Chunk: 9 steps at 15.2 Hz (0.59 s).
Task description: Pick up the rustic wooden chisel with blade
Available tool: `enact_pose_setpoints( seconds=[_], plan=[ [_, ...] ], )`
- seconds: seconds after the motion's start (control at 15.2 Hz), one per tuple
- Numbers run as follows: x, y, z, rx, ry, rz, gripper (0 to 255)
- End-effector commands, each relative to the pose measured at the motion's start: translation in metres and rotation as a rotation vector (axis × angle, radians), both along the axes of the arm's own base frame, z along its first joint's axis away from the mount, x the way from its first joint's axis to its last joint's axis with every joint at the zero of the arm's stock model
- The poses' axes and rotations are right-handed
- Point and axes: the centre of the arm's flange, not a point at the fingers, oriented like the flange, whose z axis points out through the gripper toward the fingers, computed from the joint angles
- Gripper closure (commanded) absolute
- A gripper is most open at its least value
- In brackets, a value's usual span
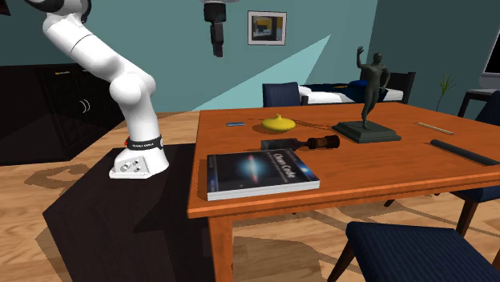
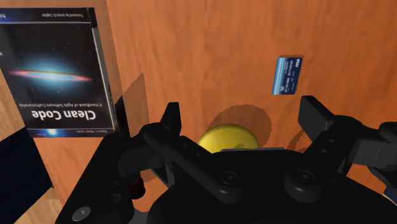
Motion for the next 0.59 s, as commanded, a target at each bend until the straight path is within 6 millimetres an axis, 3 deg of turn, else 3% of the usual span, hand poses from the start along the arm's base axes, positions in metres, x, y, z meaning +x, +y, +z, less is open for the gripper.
enact_pose_setpoints(
  seconds=[0.0, 0.53],
  plan=[
    [0.0, 0.0, 0.0, 0.0, 0.0, 0.0, 0],
    [0.067, -0.054, -0.061, 0.023, -0.02, 0.013, 0]
  ],
)
